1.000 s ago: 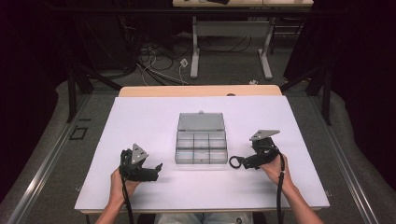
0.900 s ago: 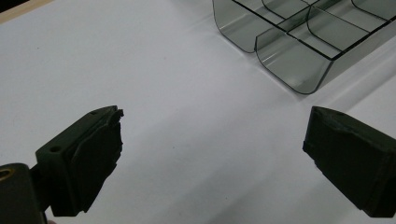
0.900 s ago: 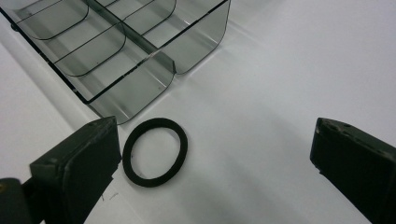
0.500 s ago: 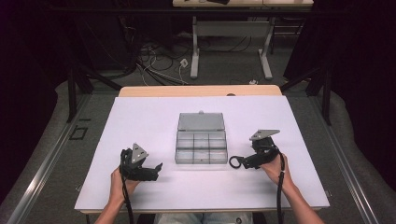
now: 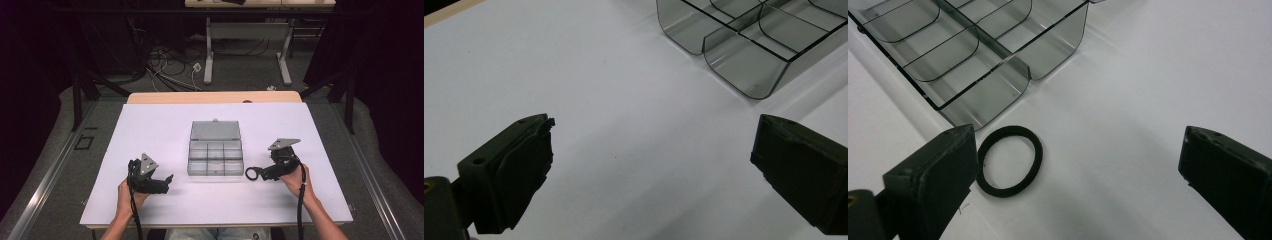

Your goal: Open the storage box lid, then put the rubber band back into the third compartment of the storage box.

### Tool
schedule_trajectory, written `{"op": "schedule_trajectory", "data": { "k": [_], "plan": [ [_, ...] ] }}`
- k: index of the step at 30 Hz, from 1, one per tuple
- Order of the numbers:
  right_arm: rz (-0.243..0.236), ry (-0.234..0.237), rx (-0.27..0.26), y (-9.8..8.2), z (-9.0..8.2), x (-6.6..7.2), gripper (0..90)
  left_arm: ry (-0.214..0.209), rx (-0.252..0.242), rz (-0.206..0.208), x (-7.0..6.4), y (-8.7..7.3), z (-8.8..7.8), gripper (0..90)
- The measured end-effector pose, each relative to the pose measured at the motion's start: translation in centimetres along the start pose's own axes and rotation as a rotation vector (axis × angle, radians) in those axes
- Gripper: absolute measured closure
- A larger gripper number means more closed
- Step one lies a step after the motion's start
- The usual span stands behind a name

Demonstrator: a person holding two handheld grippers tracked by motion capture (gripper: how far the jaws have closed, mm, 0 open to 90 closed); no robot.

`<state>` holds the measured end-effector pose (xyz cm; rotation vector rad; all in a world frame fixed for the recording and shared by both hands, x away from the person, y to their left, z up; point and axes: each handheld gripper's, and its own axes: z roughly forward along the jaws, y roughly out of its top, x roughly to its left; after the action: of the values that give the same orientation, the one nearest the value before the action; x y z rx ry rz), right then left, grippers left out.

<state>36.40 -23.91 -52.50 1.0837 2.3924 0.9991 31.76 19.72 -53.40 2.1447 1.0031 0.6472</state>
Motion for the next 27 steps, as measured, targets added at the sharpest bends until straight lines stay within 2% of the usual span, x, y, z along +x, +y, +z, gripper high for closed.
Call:
{"op": "schedule_trajectory", "data": {
  "k": [9, 11, 12, 14, 18, 22, 26, 27],
  "plan": [
    [-0.003, 0.006, 0.024, 0.0, 0.06, 0.04, 5.9, -0.006, 0.006, 0.001, -0.08, 0.05, -0.03, 2.5],
    [-0.001, 0.012, 0.024, -0.03, 0.16, 0.13, 10.2, -0.005, 0.005, 0.002, -0.05, 0.03, 0.0, 2.4],
    [-0.005, 0.016, 0.024, -0.02, 0.28, 0.15, 15.1, -0.01, 0.005, -0.002, -0.05, -0.01, 0.03, 2.4],
    [-0.005, 0.02, 0.038, 0.02, 0.27, 0.17, 15.4, -0.01, 0.003, -0.004, -0.02, -0.03, 0.04, 2.4],
    [-0.013, 0.04, 0.064, 0.01, 0.42, 0.42, 24.5, -0.01, 0.006, 0.002, 0.03, -0.03, 0.04, 2.4],
    [-0.007, 0.048, 0.058, 0.01, 0.45, 0.67, 34.1, -0.008, 0.008, 0.001, 0.05, -0.03, 0.03, 2.4],
    [-0.01, 0.051, 0.075, 0.1, 0.22, 0.69, 43.9, -0.009, 0.009, 0.001, 0.05, -0.02, 0.02, 2.4],
    [-0.004, 0.054, 0.056, 0.04, 0.27, 0.73, 45.7, -0.009, 0.009, 0.002, 0.04, -0.03, 0.03, 2.4]
  ]
}}
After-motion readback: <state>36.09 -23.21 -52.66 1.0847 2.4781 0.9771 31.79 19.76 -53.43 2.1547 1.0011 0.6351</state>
